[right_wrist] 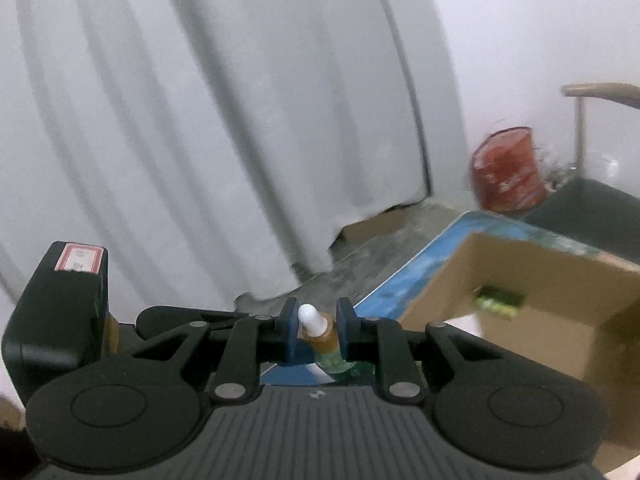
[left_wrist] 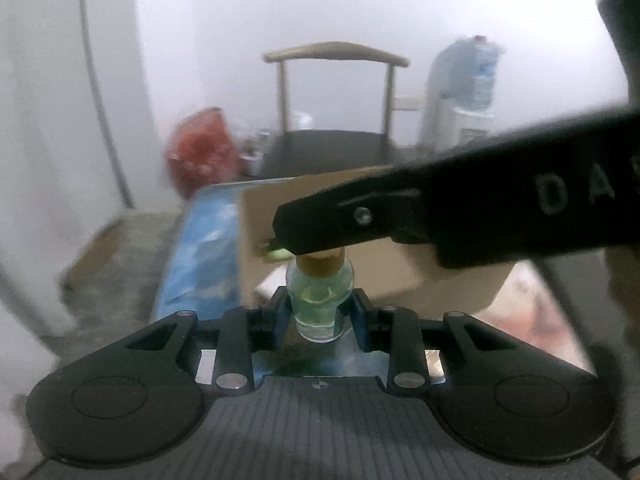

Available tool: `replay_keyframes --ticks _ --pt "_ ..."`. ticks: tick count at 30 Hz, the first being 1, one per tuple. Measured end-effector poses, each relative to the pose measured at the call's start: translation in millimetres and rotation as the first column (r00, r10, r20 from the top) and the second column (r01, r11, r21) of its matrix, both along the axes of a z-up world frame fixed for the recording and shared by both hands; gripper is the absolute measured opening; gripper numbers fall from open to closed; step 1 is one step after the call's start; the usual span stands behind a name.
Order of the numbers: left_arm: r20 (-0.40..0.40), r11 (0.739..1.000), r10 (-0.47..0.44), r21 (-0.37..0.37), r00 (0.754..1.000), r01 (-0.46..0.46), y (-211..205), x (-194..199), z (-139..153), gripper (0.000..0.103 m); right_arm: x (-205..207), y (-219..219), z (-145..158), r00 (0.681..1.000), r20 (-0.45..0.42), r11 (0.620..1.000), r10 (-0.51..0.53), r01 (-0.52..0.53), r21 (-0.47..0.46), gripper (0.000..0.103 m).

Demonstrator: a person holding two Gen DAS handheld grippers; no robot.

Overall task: Organize rigid objects
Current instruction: 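Carry the dropper bottle into the box and open the right gripper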

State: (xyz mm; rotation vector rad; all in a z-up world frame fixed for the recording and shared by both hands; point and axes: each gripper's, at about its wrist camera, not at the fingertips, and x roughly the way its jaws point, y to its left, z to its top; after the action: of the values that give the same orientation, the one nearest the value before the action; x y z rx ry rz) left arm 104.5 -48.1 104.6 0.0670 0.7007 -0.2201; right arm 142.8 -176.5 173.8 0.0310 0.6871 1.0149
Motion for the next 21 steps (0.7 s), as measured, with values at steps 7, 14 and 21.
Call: replay_keyframes --ticks 7,14,21 --pt "-0.140 0.999 -0.044 -0.010 0.989 0.043 -24 89 -19 0.031 88 -17 -12 0.989 -0.088 0.993 -0.121 0.119 -0.019 0.022" --pt "-0.308 1.000 -0.010 -0.006 0.951 0.009 -22 162 -66 0.031 178 -17 -66 0.951 -0.257 0.985 -0.172 0.164 -0.053 0.022" --pt "-0.394 0.999 0.052 0.023 0.917 -0.047 -17 198 -92 0.031 218 -9 -117 0.916 -0.361 0.984 -0.176 0.166 -0.060 0.022"
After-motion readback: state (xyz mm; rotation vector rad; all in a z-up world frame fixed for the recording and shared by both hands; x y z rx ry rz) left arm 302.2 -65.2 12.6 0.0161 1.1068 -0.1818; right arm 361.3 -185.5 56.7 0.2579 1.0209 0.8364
